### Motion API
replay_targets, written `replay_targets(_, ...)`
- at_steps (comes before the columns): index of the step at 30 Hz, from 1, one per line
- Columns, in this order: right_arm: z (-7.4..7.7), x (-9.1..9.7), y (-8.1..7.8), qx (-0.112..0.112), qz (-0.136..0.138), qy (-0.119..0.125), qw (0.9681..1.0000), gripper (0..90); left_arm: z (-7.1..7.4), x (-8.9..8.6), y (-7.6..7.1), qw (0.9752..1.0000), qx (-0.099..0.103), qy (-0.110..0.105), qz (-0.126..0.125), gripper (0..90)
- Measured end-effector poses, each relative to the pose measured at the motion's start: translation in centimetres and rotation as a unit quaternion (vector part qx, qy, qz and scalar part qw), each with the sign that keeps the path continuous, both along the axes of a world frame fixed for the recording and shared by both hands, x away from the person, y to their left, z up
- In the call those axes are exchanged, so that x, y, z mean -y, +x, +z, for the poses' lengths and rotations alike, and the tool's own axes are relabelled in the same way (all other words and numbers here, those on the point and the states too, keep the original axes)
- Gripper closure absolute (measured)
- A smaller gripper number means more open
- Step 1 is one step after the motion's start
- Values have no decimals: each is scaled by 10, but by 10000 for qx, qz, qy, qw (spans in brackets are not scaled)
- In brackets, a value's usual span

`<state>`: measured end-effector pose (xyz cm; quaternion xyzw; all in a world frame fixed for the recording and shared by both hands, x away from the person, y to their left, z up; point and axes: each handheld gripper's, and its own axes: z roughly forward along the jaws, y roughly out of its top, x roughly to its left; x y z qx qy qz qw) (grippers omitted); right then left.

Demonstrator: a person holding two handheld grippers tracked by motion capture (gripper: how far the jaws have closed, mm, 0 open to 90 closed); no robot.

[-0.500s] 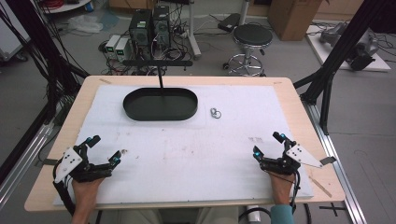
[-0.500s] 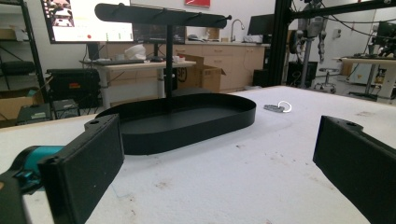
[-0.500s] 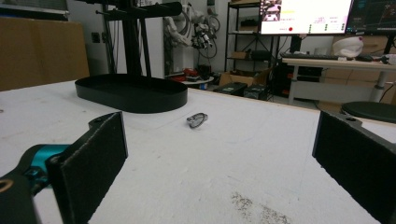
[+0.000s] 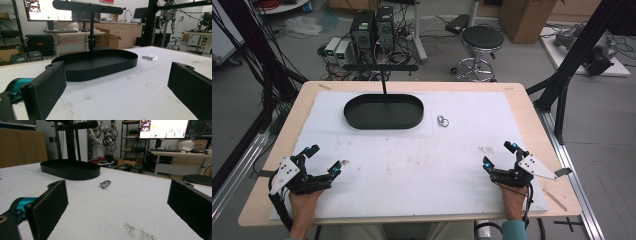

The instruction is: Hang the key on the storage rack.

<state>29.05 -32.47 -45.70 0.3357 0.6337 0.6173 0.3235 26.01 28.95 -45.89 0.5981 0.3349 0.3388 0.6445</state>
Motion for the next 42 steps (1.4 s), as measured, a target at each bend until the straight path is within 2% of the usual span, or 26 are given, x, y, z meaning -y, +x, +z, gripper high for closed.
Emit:
replay_targets(5, 0, 1, 1, -34, -27, 45, 10000, 25, 0, 0, 0, 10000, 3, 11, -10, 23)
replay_targets(9, 4, 0, 7, -315, 3, 18, 9995, 25, 0, 0, 0, 10000, 20, 16, 8, 23)
replay_targets(10, 4, 0, 7, -315, 3, 18, 9995, 25, 0, 0, 0, 10000, 20, 16, 8, 23)
replay_targets(11, 10, -1, 10, -327, 9, -39, 9995, 25, 0, 0, 0, 10000, 21, 11, 7, 23)
replay_targets(12, 10, -1, 10, -327, 9, -39, 9995, 25, 0, 0, 0, 10000, 19, 14, 8, 23)
replay_targets(13, 19, -2, 15, -316, 8, -121, 9994, 25, 0, 0, 0, 10000, 17, 20, 8, 23)
replay_targets(14, 19, -2, 15, -316, 8, -121, 9994, 25, 0, 0, 0, 10000, 17, 17, 7, 23)
replay_targets(15, 27, -4, 19, -378, 77, -179, 9991, 25, 0, 0, 0, 10000, 14, 20, 9, 23)
replay_targets(17, 31, -5, 22, -365, 92, -247, 9990, 24, 0, 0, 0, 10000, 9, 14, 12, 23)
replay_targets(19, 42, -8, 28, -451, 164, -355, 9982, 25, 0, 0, 0, 10000, 1, 7, 7, 23)
replay_targets(20, 53, -11, 36, -506, 240, -477, 9973, 25, 0, 0, 0, 10000, -5, 12, 7, 23)
replay_targets(21, 58, -13, 40, -487, 280, -556, 9969, 25, 0, 0, 0, 10000, -2, 15, 13, 23)
replay_targets(25, 69, -19, 52, -570, 386, -657, 9955, 25, 0, 0, 0, 10000, 4, 25, 21, 23)
replay_targets(27, 79, -26, 65, -697, 541, -789, 9930, 25, 0, 0, 0, 10000, 5, 17, 13, 23)
replay_targets(29, 82, -28, 69, -745, 576, -814, 9922, 24, 0, 0, 0, 10000, -4, 18, 11, 23)
replay_targets(30, 89, -33, 81, -882, 660, -967, 9892, 25, 0, 0, 0, 10000, 3, 16, 14, 23)
replay_targets(31, 89, -33, 81, -882, 660, -967, 9892, 25, 0, 0, 0, 10000, 0, 23, 13, 23)
replay_targets(32, 93, -36, 92, -1021, 695, -1060, 9867, 24, 0, 0, 0, 10000, 3, 7, 12, 23)
replay_targets(34, 95, -37, 96, -1080, 708, -1082, 9857, 25, 0, 0, 0, 10000, 6, 6, 12, 23)
replay_targets(35, 98, -40, 106, -1294, 744, -1102, 9826, 25, 0, 0, 0, 10000, 1, 12, 6, 23)
replay_targets(37, 101, -44, 115, -1486, 773, -1177, 9788, 25, 0, 0, 0, 10000, 0, 11, 10, 23)
replay_targets(39, 102, -48, 123, -1599, 845, -1229, 9758, 25, 0, 0, 0, 10000, 5, 14, 4, 23)
replay_targets(40, 102, -48, 123, -1599, 845, -1229, 9758, 25, 0, 0, 0, 10000, 5, 14, 4, 23)
replay_targets(42, 103, -54, 133, -1737, 941, -1272, 9720, 25, 0, 0, 0, 10000, 4, 11, 12, 23)
